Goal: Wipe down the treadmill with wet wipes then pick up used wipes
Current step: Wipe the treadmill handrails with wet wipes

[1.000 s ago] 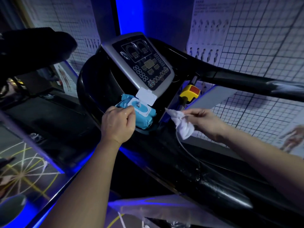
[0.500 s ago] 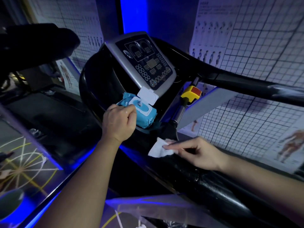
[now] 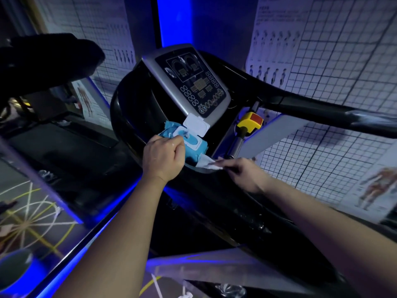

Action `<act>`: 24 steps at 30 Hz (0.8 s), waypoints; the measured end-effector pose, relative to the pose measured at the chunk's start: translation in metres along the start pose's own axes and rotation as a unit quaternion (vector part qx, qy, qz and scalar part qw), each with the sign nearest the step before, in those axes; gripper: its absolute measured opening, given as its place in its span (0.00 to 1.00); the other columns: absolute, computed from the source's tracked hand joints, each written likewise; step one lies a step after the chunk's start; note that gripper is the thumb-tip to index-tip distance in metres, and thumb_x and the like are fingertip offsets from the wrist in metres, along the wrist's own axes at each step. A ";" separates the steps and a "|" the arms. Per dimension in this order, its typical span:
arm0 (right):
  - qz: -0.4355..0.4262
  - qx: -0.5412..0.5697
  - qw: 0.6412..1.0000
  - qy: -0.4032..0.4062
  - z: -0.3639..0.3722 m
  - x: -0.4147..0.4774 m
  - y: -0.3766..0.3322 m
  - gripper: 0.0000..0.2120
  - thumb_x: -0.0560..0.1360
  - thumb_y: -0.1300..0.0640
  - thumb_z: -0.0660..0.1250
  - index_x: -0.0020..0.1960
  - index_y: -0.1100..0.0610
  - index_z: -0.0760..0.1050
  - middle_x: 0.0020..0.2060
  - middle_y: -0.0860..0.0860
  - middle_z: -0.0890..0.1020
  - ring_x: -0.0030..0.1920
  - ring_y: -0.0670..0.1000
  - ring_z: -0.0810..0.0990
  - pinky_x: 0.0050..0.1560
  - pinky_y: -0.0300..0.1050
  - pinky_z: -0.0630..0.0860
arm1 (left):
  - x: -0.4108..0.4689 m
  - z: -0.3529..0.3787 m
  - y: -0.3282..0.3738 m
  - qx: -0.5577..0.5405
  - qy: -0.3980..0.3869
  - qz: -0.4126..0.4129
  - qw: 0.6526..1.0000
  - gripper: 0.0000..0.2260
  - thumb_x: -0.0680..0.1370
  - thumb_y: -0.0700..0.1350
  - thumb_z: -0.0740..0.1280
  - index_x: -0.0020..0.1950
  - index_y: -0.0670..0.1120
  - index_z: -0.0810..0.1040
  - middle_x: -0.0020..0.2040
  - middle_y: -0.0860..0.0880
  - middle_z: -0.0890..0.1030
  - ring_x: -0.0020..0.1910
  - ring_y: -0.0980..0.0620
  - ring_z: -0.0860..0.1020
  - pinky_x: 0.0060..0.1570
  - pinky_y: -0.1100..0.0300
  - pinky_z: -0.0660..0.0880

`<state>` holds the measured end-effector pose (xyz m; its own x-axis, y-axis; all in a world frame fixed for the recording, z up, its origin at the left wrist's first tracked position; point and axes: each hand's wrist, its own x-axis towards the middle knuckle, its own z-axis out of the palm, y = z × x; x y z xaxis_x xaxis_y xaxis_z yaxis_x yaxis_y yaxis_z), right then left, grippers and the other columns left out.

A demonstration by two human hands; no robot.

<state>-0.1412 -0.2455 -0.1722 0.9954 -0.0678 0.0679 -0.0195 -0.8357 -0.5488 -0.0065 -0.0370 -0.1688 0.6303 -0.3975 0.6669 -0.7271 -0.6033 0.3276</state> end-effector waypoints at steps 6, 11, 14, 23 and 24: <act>0.034 -0.060 0.995 0.071 0.010 -0.071 -0.030 0.20 0.81 0.63 0.62 0.67 0.46 0.80 0.57 0.48 0.85 0.59 0.44 0.73 0.48 0.25 0.65 | -0.001 -0.002 0.000 -0.002 0.012 0.019 1.000 0.16 0.75 0.45 0.56 0.39 0.45 0.82 0.31 0.45 0.82 0.32 0.39 0.75 0.43 0.53 0.69; 0.052 -0.076 0.977 0.193 0.044 -0.123 -0.053 0.24 0.73 0.70 0.63 0.61 0.49 0.83 0.58 0.46 0.85 0.59 0.51 0.82 0.58 0.42 0.77 | -0.004 -0.006 0.001 0.006 0.012 0.027 1.000 0.11 0.75 0.41 0.61 0.39 0.43 0.82 0.30 0.42 0.81 0.29 0.38 0.74 0.41 0.53 0.70; 0.045 -0.097 0.956 0.273 0.088 -0.141 -0.059 0.28 0.72 0.72 0.60 0.68 0.55 0.79 0.70 0.51 0.77 0.72 0.49 0.72 0.73 0.34 0.62 | -0.006 -0.011 0.005 0.012 0.001 0.029 1.000 0.10 0.75 0.40 0.63 0.35 0.40 0.78 0.29 0.39 0.79 0.28 0.38 0.74 0.39 0.52 0.70; 0.104 -0.180 0.955 0.213 0.230 -0.197 -0.019 0.37 0.71 0.72 0.64 0.79 0.57 0.63 0.82 0.44 0.48 0.80 0.52 0.56 0.71 0.48 0.70 | -0.009 -0.011 0.000 0.003 -0.030 0.076 0.997 0.20 0.78 0.48 0.51 0.40 0.39 0.77 0.35 0.35 0.81 0.34 0.37 0.77 0.49 0.47 0.70; 0.138 -0.154 0.955 0.213 0.239 -0.204 -0.015 0.43 0.67 0.75 0.66 0.79 0.56 0.63 0.81 0.40 0.46 0.80 0.50 0.57 0.67 0.47 0.74 | -0.009 -0.011 -0.002 0.008 -0.037 0.081 0.996 0.20 0.78 0.48 0.50 0.41 0.39 0.78 0.37 0.35 0.82 0.36 0.37 0.77 0.50 0.46 0.69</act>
<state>-0.3218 -0.0885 -0.3769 0.8211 -0.4700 0.3238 -0.3681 -0.8697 -0.3289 -0.0140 -0.0251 -0.1682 0.5236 -0.5408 0.6583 -0.8171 -0.5376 0.2083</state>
